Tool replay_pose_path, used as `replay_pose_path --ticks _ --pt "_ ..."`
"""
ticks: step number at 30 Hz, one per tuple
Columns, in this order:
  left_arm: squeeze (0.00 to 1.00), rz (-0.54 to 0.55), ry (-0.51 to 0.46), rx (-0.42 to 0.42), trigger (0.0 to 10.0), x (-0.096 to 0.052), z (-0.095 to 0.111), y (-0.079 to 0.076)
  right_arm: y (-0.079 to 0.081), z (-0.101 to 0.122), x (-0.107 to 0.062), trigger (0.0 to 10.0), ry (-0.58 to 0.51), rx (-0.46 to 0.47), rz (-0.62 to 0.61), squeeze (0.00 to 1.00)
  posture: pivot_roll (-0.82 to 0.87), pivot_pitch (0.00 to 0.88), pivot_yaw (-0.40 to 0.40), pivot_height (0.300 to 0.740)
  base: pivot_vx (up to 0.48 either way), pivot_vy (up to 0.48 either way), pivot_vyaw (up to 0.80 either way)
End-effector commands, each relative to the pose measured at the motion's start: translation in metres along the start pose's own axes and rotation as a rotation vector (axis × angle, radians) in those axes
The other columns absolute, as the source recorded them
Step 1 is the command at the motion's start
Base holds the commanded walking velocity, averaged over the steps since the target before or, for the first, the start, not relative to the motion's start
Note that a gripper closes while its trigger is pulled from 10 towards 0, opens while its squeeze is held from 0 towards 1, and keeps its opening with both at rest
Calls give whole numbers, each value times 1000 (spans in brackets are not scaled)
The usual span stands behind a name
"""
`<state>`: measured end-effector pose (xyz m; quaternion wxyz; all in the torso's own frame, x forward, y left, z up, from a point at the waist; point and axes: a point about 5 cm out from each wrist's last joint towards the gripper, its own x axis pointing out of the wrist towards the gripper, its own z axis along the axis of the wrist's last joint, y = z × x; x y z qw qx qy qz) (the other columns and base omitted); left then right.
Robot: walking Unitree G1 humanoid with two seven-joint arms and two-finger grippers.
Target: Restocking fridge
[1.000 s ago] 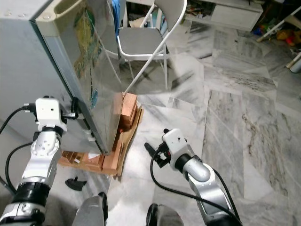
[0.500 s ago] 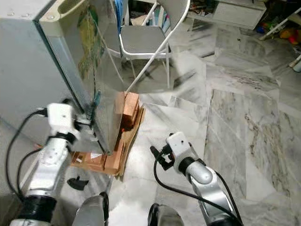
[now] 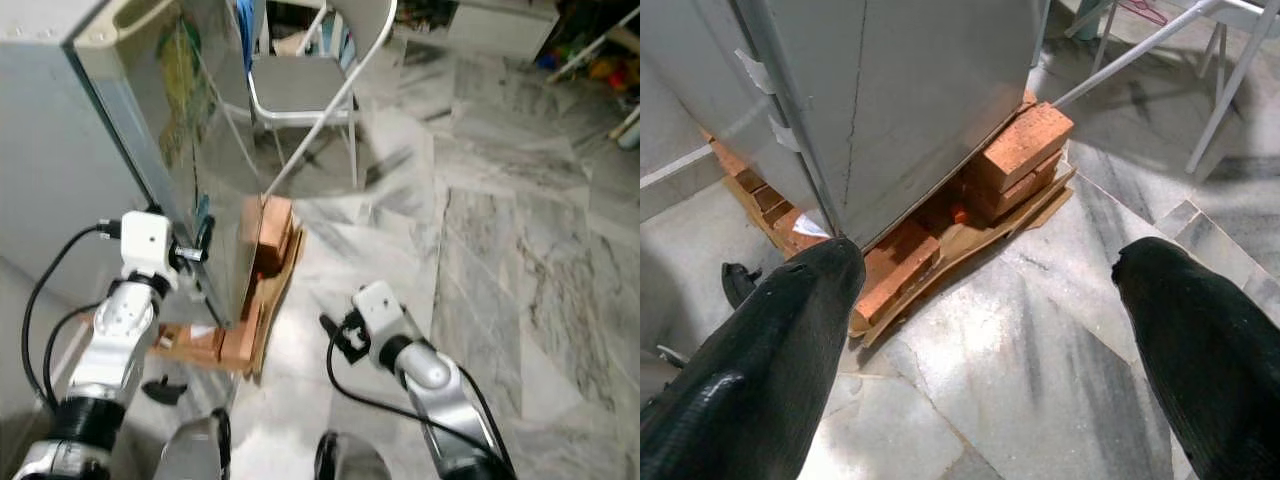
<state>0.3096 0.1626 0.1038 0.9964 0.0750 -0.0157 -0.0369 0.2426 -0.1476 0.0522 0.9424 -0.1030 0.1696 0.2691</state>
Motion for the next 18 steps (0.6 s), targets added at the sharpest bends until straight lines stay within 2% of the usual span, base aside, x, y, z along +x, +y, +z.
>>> replay_pose_path --ticks 1,4,11,16,18 --pt "0 19 -7 -10 10000 6 4 6 -3 0 -2 10000 -5 -8 -17 0 42 120 -46 740 0 0 0" --pt "0 4 -8 -2 10000 11 7 5 -2 0 -1 10000 -6 -10 -13 0 46 121 -45 740 0 0 0" --pt "0 -117 -63 -44 10000 26 23 -26 -1 -1 0 10000 1 -9 18 0 52 119 -46 740 0 0 0" --pt "0 -251 -154 -44 10000 41 53 -64 0 -5 2 10000 22 -7 27 0 58 111 -46 740 0 0 0" --pt "0 -310 -224 -66 10000 47 78 -87 2 -6 2 10000 33 -15 40 0 56 104 -42 740 0 0 0"
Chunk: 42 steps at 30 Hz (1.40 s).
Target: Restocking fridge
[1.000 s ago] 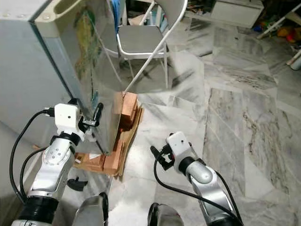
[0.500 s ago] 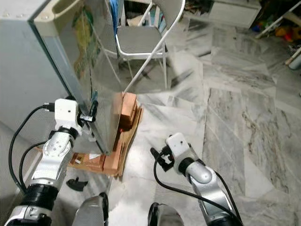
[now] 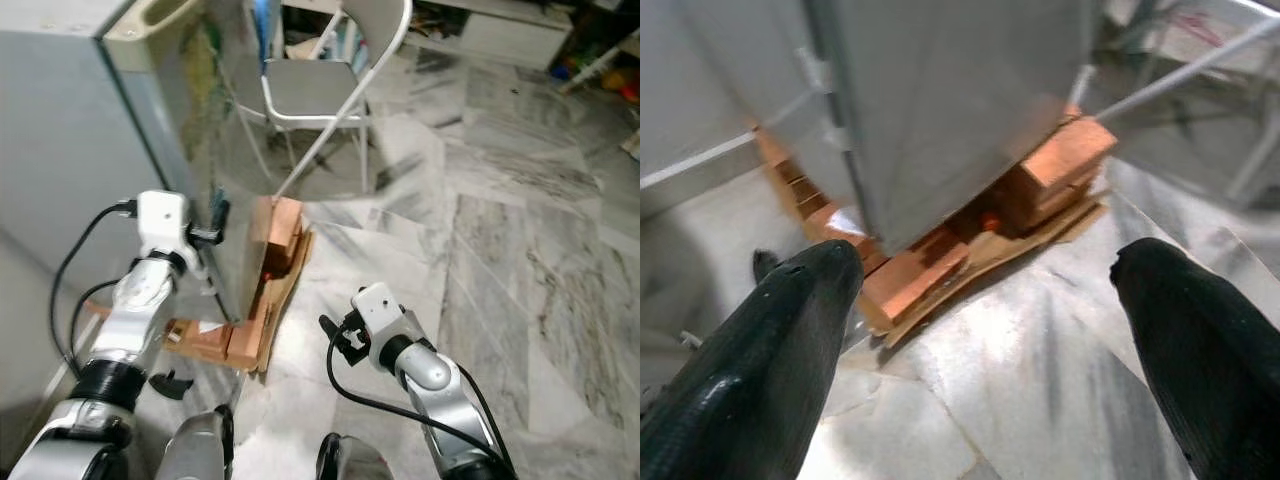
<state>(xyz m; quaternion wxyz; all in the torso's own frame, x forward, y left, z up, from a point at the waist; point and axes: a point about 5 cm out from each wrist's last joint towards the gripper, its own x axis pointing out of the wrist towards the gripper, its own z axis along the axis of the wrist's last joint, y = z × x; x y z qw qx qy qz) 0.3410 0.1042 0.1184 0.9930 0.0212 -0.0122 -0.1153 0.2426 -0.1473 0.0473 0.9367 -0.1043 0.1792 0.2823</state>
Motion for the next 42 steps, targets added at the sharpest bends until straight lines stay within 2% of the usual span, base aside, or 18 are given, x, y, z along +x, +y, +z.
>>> replay_pose_path --ticks 1,3,4,5,7,8,9,10,11,12,13,16,18,19,22,30,35,42 --pt "0 -187 -223 45 10000 19 60 -46 2 -2 1 10000 18 -14 14 0 56 102 -41 740 0 0 0" --pt "0 -266 -269 -2 10000 21 76 -71 3 -3 1 10000 25 -13 20 0 55 99 -40 740 0 0 0" --pt "0 -413 -322 -41 10000 14 92 -107 4 -4 1 10000 42 -7 32 0 55 97 -38 740 0 0 0" --pt "0 -413 -322 -41 10000 14 92 -107 4 -4 1 10000 42 -7 32 0 55 97 -38 740 0 0 0" --pt "0 -514 -352 -46 10000 3 98 -132 6 -4 2 10000 47 -9 40 0 54 96 -34 740 0 0 0" --pt "0 -493 -346 -37 10000 3 94 -131 7 -4 2 10000 46 -7 42 0 52 98 -32 740 0 0 0" --pt "0 -474 -340 -31 10000 4 90 -129 8 -3 2 10000 45 -6 43 0 51 98 -31 740 0 0 0" --pt "0 -398 -309 -27 10000 8 80 -114 9 -3 2 10000 43 -2 45 0 49 99 -29 740 0 0 0" --pt "0 -398 -309 -27 10000 8 80 -114 9 -3 2 10000 43 -2 45 0 49 99 -29 740 0 0 0" --pt "0 -342 -299 -33 10000 9 76 -99 10 -2 1 10000 42 1 45 0 50 104 -28 740 0 0 0" --pt "0 -342 -299 -33 10000 9 76 -99 10 -2 1 10000 42 1 45 0 50 104 -28 740 0 0 0" --pt "0 -102 -259 -39 10000 2 56 -26 13 1 0 10000 33 12 50 0 67 110 -32 740 0 0 0" --pt "0 -83 -253 -25 10000 -1 52 -19 13 2 0 10000 30 12 52 0 68 110 -33 740 0 0 0" --pt "0 -36 -218 12 10000 -8 41 -4 13 5 0 10000 -2 15 54 0 72 112 -35 740 0 0 0" --pt "0 9 -177 35 10000 -24 25 10 11 9 -2 10000 -43 16 25 0 73 117 -36 740 0 0 0" --pt "0 71 -49 50 10000 -58 -17 15 -10 20 -5 10000 -122 28 -167 0 65 119 -29 740 114 -301 -300" --pt "0 49 -29 68 10000 -58 -21 10 -12 23 -4 10000 -142 13 -185 0 62 116 -27 740 372 -297 -800" --pt "0 2 -48 93 10000 -46 -15 3 -13 23 -2 10000 -149 13 -198 0 53 111 -19 740 412 -179 -658"
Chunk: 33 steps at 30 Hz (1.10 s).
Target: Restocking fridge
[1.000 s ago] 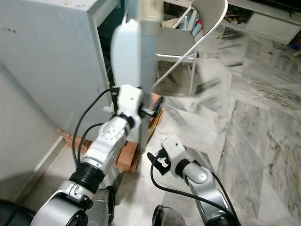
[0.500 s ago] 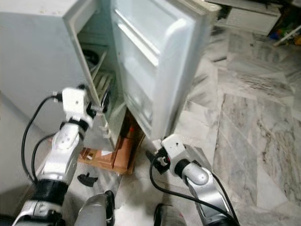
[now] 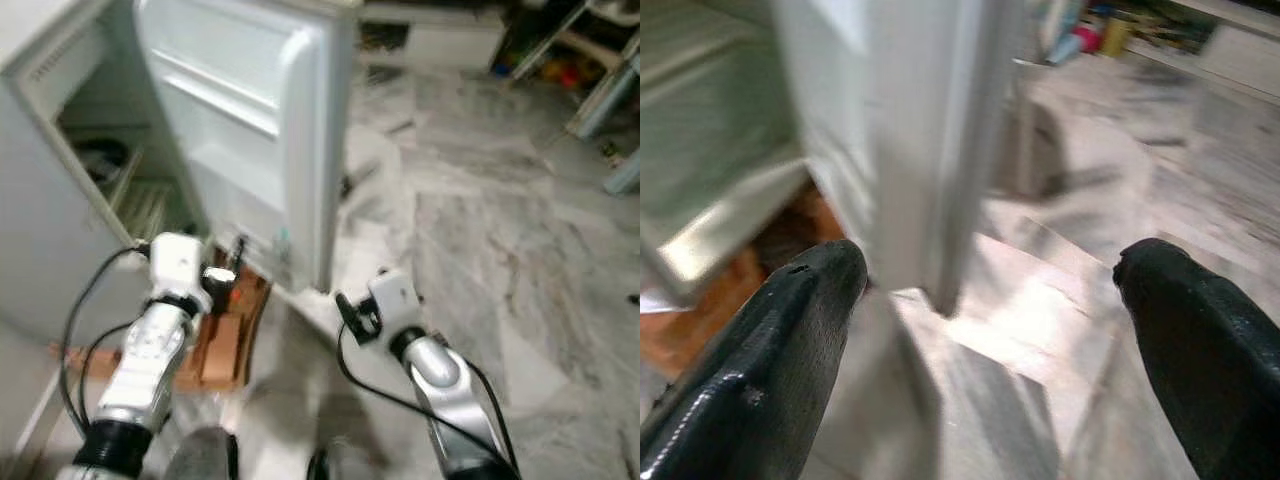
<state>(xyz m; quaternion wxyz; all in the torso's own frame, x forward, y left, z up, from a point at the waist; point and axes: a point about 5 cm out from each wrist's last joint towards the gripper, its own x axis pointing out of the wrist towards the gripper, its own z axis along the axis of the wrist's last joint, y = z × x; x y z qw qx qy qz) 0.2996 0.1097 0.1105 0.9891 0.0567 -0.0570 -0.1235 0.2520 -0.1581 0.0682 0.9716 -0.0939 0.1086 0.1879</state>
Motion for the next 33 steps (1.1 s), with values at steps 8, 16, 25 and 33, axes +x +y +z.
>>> replay_pose_path --ticks 8,16,25,33 --pt "0 76 60 74 10000 -1 -9 12 5 4 3 10000 -38 -16 -6 0 47 107 -17 740 474 0 0" --pt "0 108 89 114 10000 11 -13 14 5 4 4 10000 -45 -22 -3 0 48 105 -22 740 479 0 0" --pt "0 266 144 120 10000 18 -19 37 5 3 3 10000 -54 -9 -18 0 38 106 -13 740 139 304 0" --pt "0 176 136 77 10000 5 -27 16 7 2 5 10000 -49 -11 -9 0 51 110 -20 740 0 0 0"
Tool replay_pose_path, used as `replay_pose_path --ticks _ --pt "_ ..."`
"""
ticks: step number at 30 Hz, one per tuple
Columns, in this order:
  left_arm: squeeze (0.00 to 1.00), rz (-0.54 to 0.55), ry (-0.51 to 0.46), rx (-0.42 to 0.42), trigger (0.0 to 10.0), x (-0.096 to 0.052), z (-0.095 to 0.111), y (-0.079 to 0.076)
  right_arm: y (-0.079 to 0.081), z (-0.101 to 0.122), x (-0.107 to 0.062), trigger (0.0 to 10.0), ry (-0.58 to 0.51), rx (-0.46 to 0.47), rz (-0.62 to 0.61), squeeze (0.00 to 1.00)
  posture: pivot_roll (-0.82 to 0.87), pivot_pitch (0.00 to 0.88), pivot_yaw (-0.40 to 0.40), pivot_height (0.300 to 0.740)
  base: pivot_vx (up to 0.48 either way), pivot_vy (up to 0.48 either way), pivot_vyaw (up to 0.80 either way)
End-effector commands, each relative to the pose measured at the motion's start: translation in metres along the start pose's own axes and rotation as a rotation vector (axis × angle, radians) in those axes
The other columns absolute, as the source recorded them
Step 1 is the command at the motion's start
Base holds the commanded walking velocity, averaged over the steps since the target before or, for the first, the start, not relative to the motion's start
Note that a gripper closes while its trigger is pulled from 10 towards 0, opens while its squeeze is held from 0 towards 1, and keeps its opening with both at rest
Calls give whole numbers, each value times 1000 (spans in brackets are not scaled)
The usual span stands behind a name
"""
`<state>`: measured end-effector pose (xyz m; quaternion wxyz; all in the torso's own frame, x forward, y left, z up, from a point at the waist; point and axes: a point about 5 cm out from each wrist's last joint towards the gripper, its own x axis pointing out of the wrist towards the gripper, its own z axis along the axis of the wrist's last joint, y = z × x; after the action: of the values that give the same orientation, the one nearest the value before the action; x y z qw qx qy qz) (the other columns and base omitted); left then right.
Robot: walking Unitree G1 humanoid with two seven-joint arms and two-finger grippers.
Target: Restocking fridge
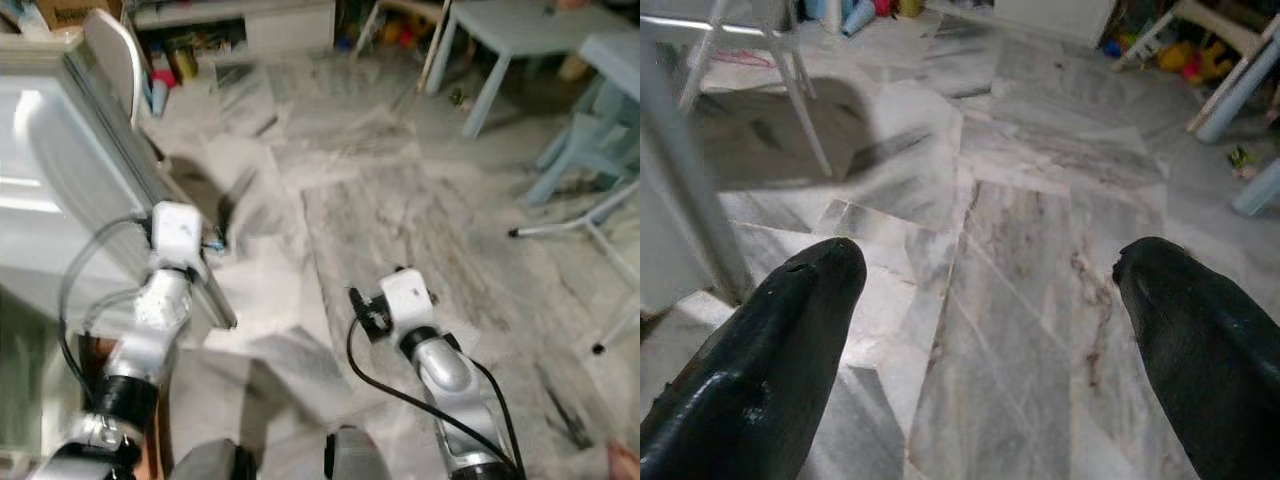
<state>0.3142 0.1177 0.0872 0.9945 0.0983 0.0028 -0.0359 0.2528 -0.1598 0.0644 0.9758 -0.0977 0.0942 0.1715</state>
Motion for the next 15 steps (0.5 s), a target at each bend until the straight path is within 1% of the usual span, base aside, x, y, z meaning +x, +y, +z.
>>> replay_pose_path --ticks 1,4,8,10,13,14,15 --pt "0 4 -8 -8 10000 -4 -2 6 9 6 4 10000 -25 -3 31 0 51 110 -20 740 0 0 0" --pt "0 -24 -43 -22 10000 -7 3 1 9 6 4 10000 -29 -3 36 0 51 111 -22 740 0 0 0" --pt "0 -17 -51 -15 10000 -13 3 3 9 8 6 10000 -43 0 25 0 49 110 -18 740 0 0 0" --pt "0 -1 -44 -14 10000 -19 0 9 8 9 6 10000 -48 1 18 0 51 109 -16 740 0 0 0" --pt "0 45 -39 15 10000 -30 -6 23 6 10 6 10000 -57 22 -5 0 62 109 -14 740 0 0 0" --pt "0 72 -29 39 10000 -38 -10 32 6 11 7 10000 -60 21 -8 0 70 111 -12 740 0 0 0" --pt "0 80 -25 47 10000 -41 -11 35 6 11 7 10000 -61 19 -8 0 76 112 -13 740 0 0 0"
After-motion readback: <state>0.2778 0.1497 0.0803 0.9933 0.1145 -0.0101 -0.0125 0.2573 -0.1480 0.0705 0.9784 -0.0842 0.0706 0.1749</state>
